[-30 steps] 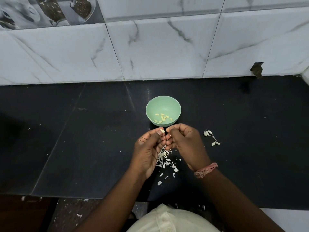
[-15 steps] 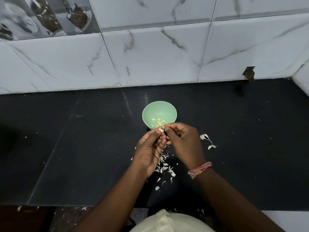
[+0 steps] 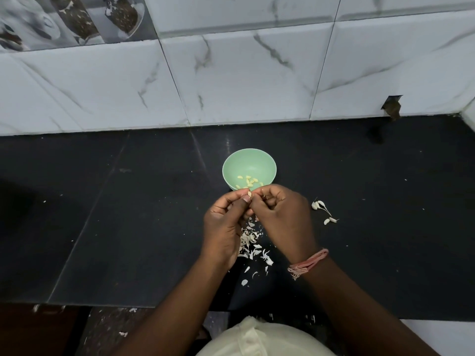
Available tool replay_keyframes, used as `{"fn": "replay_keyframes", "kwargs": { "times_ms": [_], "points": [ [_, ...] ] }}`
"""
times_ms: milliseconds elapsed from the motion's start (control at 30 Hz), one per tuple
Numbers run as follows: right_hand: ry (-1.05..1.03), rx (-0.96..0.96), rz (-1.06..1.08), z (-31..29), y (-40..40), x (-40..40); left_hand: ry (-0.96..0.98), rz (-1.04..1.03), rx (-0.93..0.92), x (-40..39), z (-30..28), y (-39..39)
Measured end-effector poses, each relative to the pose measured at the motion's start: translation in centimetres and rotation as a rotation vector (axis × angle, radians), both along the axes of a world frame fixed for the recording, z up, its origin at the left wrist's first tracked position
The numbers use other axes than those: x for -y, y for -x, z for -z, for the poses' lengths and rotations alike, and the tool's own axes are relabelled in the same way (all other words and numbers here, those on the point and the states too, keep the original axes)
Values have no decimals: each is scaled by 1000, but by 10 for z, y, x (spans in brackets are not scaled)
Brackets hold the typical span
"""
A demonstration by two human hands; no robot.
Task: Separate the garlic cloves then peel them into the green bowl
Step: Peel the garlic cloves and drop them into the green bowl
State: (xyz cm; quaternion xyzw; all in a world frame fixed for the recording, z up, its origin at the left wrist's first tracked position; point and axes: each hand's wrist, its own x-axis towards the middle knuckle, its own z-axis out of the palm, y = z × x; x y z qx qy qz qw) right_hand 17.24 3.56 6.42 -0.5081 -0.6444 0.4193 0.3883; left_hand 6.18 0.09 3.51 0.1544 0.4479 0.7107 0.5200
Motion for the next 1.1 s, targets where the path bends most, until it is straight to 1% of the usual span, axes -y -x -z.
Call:
{"fn": "replay_keyframes", "kwargs": {
  "times_ms": [167,300,400,567,633,700,800,933,1033,1100],
  "points": [
    [58,-99,-24,-1,0,0,11,-44,-376,4,-6,5],
    [49,-100,-29,-2,2,1,6,-53,-581,9,-10,8],
    [24,-75,-30,0,3,1,-3,-59,-702,13,-10,9],
    [52,-73,-92,0,0,0,-42,-16,-807,15,-11,15],
    [114,-122,-90,0,0,-1,-56,16,-782,15,-8,18],
    [199,-204,-82,0,2,-1,-61,52,-701,16,-6,19],
    [306,-317,-99,0,3,-1,-75,109,-441,16,-1,22],
    [436,-449,-135,-1,4,-1,-124,188,-15,16,1,19],
    [477,-512,-156,-2,3,-2,-129,210,177,15,0,15],
    [478,-546,-163,-3,3,-1,-148,229,243,15,0,13]
  ]
}}
